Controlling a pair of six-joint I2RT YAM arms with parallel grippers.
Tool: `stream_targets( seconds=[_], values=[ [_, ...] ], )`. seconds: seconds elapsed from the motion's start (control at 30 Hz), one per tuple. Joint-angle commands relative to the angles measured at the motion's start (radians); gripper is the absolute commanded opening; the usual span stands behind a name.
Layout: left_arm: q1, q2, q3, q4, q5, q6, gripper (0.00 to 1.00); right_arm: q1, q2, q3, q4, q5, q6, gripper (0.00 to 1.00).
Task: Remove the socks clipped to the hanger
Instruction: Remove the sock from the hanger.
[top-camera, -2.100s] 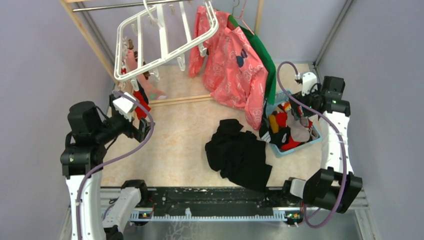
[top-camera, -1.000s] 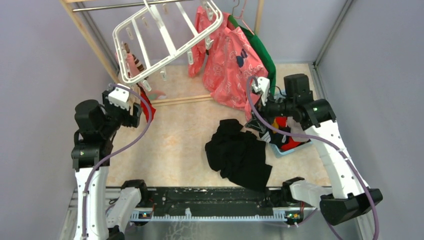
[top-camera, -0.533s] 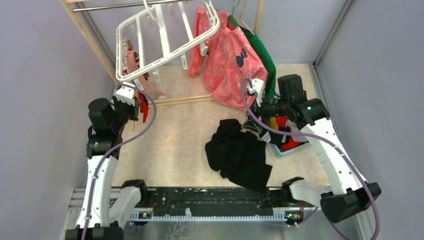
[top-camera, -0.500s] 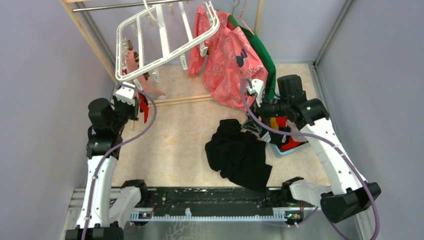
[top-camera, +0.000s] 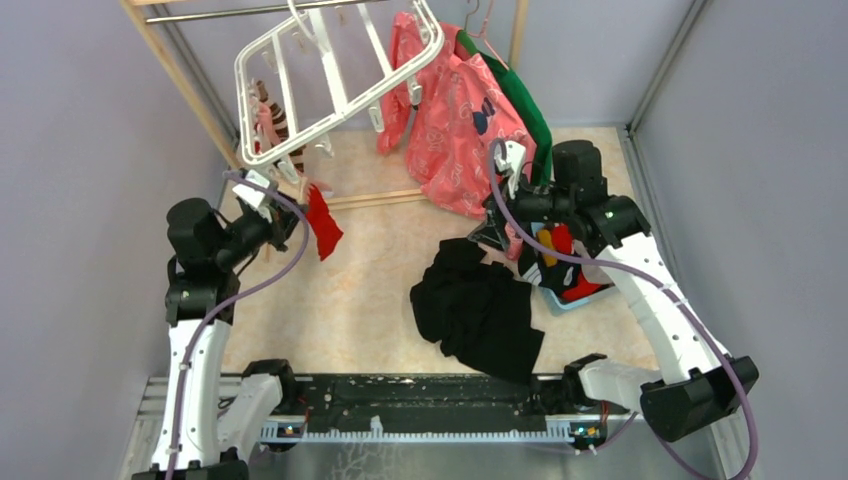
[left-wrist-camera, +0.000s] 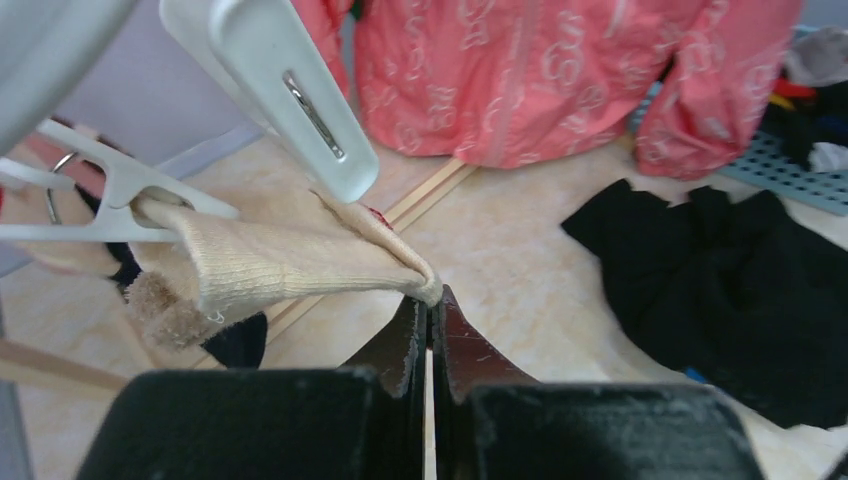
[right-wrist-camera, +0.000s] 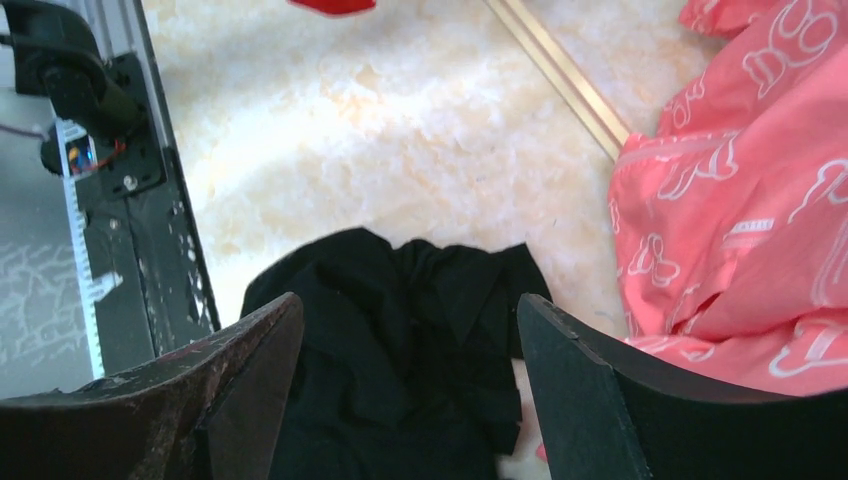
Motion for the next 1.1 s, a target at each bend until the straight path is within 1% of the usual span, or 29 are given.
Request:
stream_targets(
  seconds=[0.0, 0.07, 0.13, 0.2, 0.3, 0.37, 0.43, 0.5, 0.57, 0.73, 0.8, 0.97, 1.07],
  values=[
    [0.004, -0.017, 0.047, -0.029, 0.211, -0.091, 0.00, 0.009, 0.010, -0.014, 0.187, -0.047, 0.129, 0.81],
    [0.004, -0.018, 0.051, -0.028, 0.256, -0.119, 0.00, 0.010, 0.005, -0.027, 0.235, -0.058, 0.159, 0.84],
    [0.005, -0.018, 0.052, -0.017, 0.302, -0.143, 0.00, 0.010, -0.011, -0.050, 0.305, -0.059, 0.205, 0.93],
    [0.005, -0.018, 0.049, -0.002, 0.352, -0.167, 0.00, 0.009, -0.026, -0.073, 0.376, -0.090, 0.250, 0.98],
    [0.004, -0.014, 0.048, 0.026, 0.420, -0.207, 0.00, 0.010, -0.012, -0.070, 0.447, -0.195, 0.278, 0.98],
    [0.003, -0.011, 0.051, 0.048, 0.460, -0.230, 0.00, 0.010, 0.014, -0.068, 0.507, -0.254, 0.342, 0.98],
    [0.003, -0.004, 0.051, 0.077, 0.499, -0.291, 0.00, 0.012, 0.043, -0.073, 0.590, -0.300, 0.437, 0.98],
    [0.003, 0.002, 0.050, 0.115, 0.520, -0.334, 0.00, 0.028, 0.073, -0.080, 0.665, -0.319, 0.504, 0.96],
    [0.003, 0.009, 0.049, 0.150, 0.535, -0.373, 0.00, 0.064, 0.102, -0.076, 0.684, -0.311, 0.507, 0.95],
    [0.004, 0.020, 0.041, 0.213, 0.547, -0.429, 0.00, 0.176, 0.158, -0.041, 0.628, -0.187, 0.423, 0.93],
    [0.003, 0.021, 0.037, 0.222, 0.546, -0.434, 0.00, 0.194, 0.175, -0.042, 0.647, -0.148, 0.430, 0.93],
    [0.004, 0.020, 0.025, 0.244, 0.542, -0.445, 0.00, 0.206, 0.179, -0.089, 0.749, -0.127, 0.473, 0.93],
    [0.004, 0.028, 0.009, 0.286, 0.548, -0.488, 0.00, 0.237, 0.180, -0.100, 0.757, -0.087, 0.469, 0.93]
  ],
)
